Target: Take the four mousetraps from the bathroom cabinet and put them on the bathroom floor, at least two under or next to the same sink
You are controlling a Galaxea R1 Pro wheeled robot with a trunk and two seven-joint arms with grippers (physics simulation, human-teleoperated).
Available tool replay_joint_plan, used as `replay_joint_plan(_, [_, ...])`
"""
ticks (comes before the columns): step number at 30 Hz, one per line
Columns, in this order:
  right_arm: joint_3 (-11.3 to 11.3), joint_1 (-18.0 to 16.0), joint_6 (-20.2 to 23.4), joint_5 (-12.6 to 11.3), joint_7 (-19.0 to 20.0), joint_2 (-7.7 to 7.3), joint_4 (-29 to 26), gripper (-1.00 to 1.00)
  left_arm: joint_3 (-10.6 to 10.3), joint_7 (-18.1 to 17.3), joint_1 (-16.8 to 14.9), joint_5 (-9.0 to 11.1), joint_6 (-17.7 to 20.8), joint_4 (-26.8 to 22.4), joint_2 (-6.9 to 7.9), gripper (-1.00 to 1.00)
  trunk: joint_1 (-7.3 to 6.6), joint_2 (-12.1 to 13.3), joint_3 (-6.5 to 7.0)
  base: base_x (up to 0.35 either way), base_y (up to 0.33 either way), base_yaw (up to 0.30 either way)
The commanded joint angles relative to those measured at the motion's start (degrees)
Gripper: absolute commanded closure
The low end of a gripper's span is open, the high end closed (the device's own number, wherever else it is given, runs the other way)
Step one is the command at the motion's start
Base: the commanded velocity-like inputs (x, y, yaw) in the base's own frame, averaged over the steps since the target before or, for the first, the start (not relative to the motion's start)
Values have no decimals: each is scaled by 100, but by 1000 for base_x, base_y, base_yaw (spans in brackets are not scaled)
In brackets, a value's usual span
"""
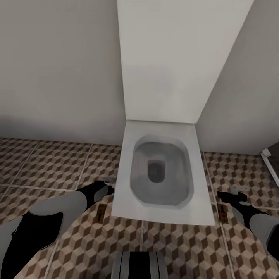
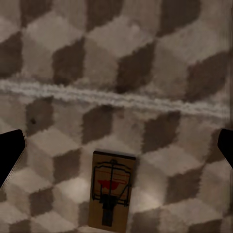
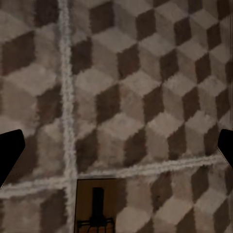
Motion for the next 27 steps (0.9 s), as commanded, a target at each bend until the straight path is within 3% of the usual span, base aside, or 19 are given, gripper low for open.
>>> replay_joint_plan(1, [45,-1,-10,-27,-11,1,5,-100,-24,32,-5,26,13,-12,2,-100,-3,0,20,0,0,0])
replay_joint_plan(27, [46,-1,-10,-27,-11,1,5,-100,-24,32,-5,26,13,-3,2,-100,-70,35,596,0,0,0])
